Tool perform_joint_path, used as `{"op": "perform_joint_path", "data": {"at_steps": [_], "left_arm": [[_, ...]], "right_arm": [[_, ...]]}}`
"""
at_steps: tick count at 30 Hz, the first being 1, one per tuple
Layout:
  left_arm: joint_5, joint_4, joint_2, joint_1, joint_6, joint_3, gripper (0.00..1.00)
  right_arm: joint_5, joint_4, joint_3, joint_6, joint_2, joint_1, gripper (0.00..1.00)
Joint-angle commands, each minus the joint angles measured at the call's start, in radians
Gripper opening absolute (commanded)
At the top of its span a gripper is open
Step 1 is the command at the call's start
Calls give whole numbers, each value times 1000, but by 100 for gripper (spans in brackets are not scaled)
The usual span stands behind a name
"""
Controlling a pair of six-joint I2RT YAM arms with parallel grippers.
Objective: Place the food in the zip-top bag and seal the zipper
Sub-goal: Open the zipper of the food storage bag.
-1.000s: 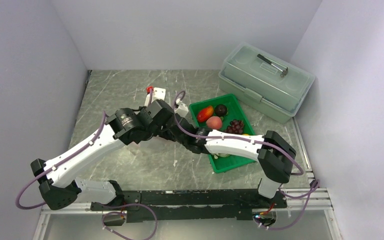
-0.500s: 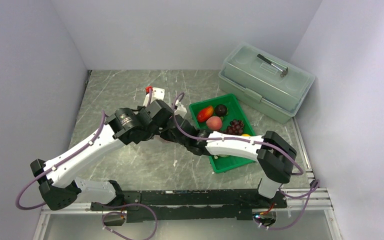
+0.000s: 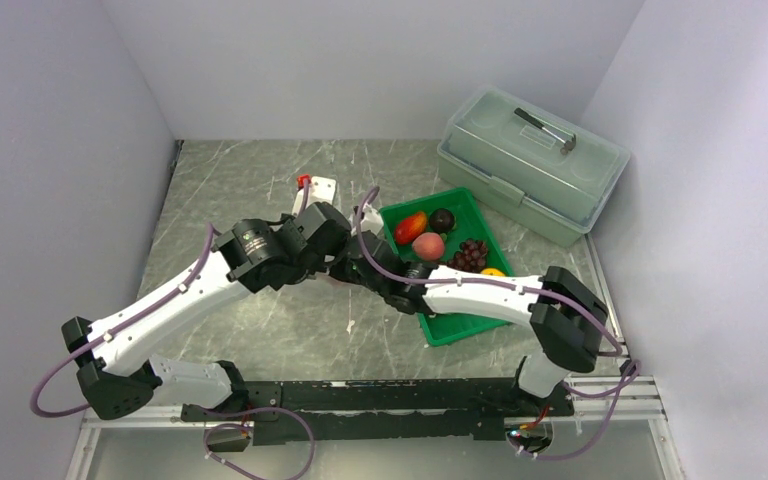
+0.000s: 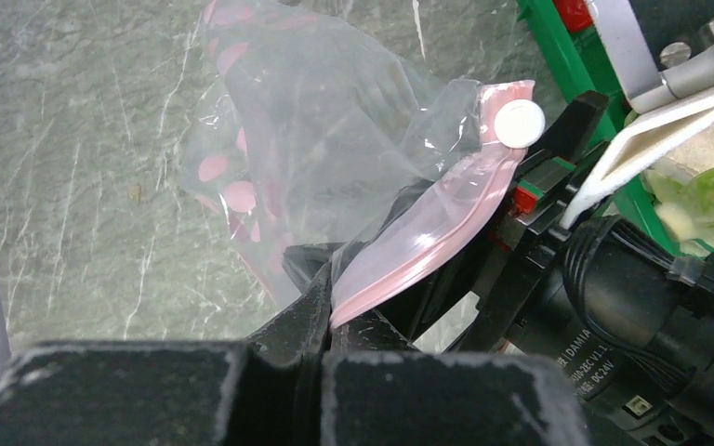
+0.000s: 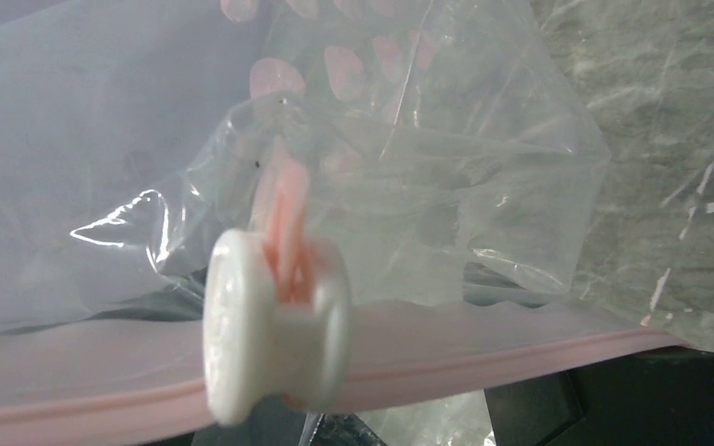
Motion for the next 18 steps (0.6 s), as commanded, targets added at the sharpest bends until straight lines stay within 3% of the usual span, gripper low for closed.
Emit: {"op": "perform_joint_path", "data": {"at_steps": [1, 7, 12, 18], "left_arm": [[-70, -27, 8, 12, -22, 11, 0], [-73, -18, 27, 12, -24, 1, 0], [-72, -7, 34, 11, -20, -9, 0], [-70, -3, 48, 11, -24, -17, 0]], "right_arm": [[16, 3, 65, -38, -110, -1, 95], [41, -34, 60, -62, -161, 1, 80], [50, -78, 72, -83, -186, 3, 55], [53, -113, 85, -111, -213, 6, 36]]}}
